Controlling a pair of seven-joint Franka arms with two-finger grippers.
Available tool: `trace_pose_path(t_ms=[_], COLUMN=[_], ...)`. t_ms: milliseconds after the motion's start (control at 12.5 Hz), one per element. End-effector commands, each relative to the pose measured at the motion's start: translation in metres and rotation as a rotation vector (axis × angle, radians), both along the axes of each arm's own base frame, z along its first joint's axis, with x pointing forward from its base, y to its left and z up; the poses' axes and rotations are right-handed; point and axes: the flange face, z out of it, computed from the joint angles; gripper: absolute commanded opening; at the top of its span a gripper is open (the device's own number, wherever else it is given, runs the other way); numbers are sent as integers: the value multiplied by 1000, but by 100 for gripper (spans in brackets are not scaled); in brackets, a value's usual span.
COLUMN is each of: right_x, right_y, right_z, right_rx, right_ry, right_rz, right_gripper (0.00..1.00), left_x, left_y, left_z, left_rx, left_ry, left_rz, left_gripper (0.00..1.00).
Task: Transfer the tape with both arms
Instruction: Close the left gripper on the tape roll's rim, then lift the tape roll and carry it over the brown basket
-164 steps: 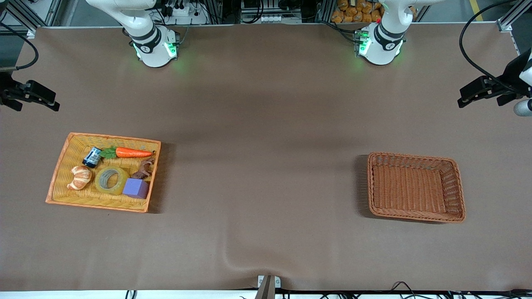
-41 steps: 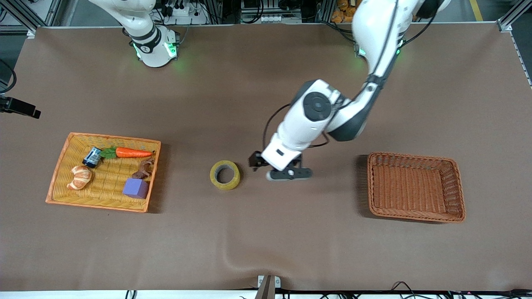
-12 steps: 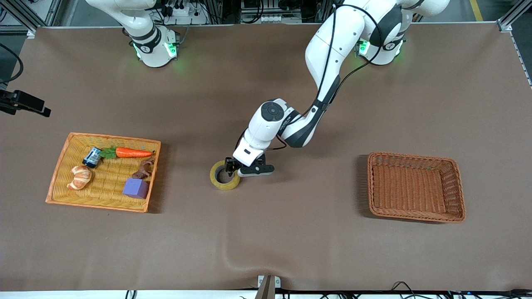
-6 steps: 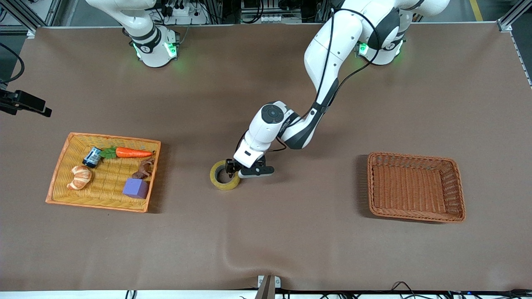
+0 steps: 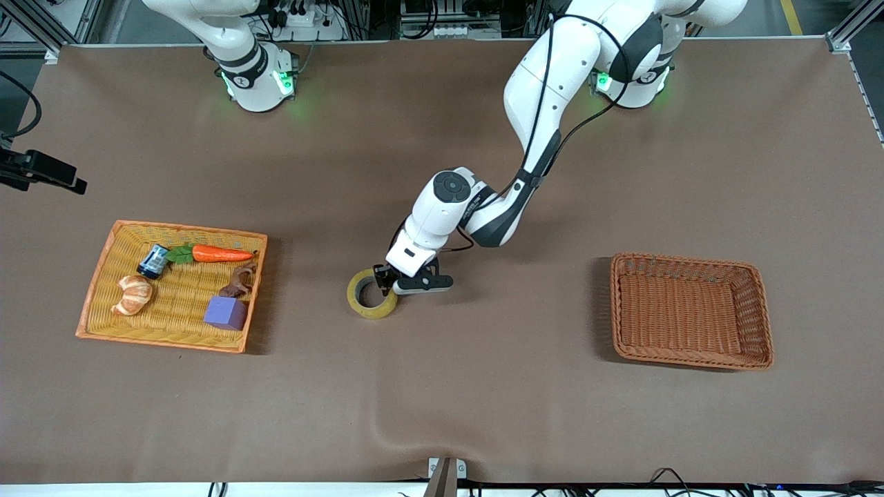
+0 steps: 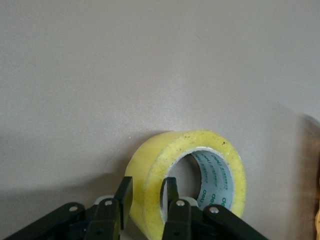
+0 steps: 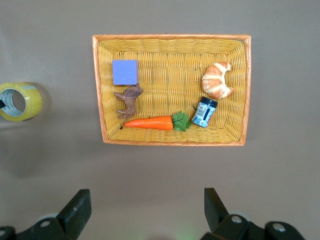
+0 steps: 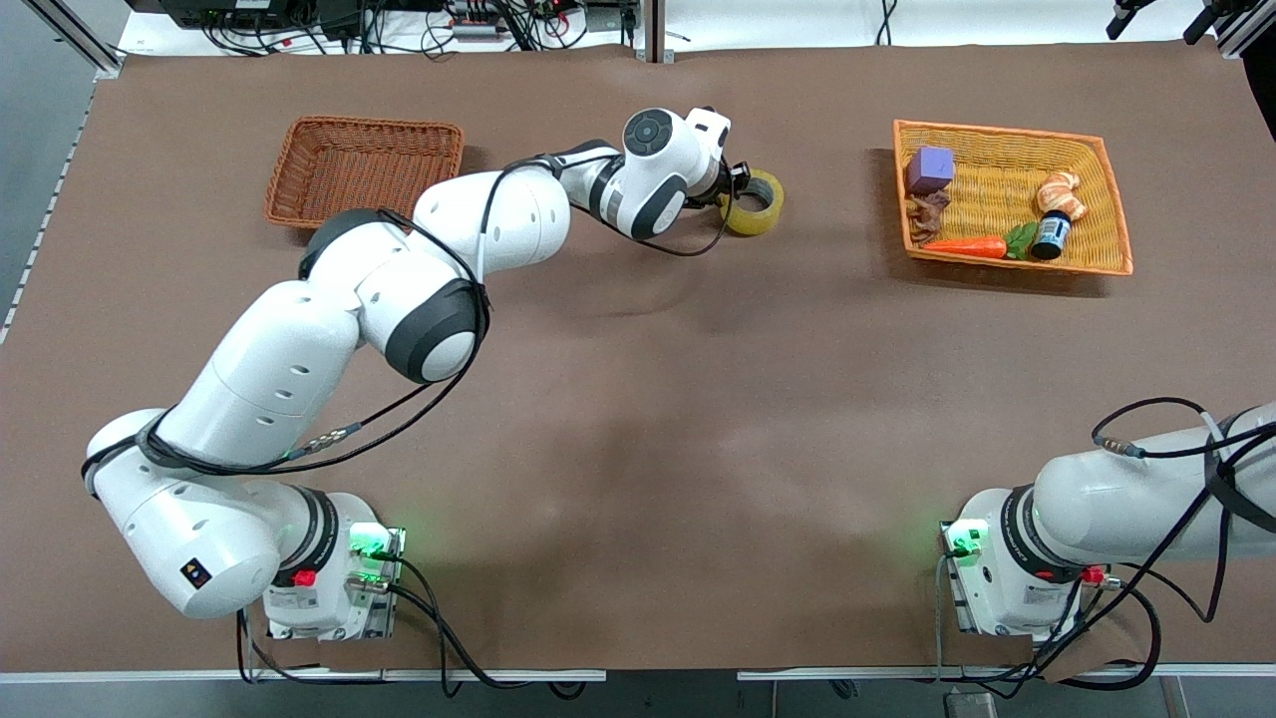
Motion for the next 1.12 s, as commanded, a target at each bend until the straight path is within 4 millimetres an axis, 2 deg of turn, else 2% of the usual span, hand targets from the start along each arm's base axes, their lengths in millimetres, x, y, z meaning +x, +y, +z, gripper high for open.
trace_pose_path(t_ms=[0, 160, 240, 400, 480, 640, 720, 800, 960, 1040], right_x=[-6, -6, -6, -5, -5, -5, -5, -5, -5, -5], right_y=[-1, -1, -1, 0, -1, 0, -1, -1, -1, -1], right_z=[1, 1, 0, -1, -1, -1, -1, -1, -2, -3], right_rx=[9, 9, 9, 9, 9, 9, 8, 8, 8, 8], right_ry=[-1, -1, 0, 2, 2, 3, 3, 3, 5, 6], right_rz=[7, 7, 7, 9, 7, 9, 7, 9, 9, 9], right_gripper=[100, 100, 100, 100, 100, 100, 100, 100, 100, 100], left_x=[-1, -7, -5, -1, 3, 31, 36, 53, 70, 75], left_y=[-5, -6, -3, -2, -3, 22, 30, 52, 89, 111], left_z=[-4, -15, -18, -5, 15, 60, 85, 119, 177, 196], left_rx=[8, 39, 50, 87, 79, 80, 104, 163, 230, 252], left_ry=[-38, -45, -50, -108, -129, -131, -112, -101, -41, 0], left_rz=[10, -5, -10, -58, -61, -13, 3, 32, 89, 114], left_gripper=[31, 8, 0, 0, 0, 0, 0, 0, 0, 0])
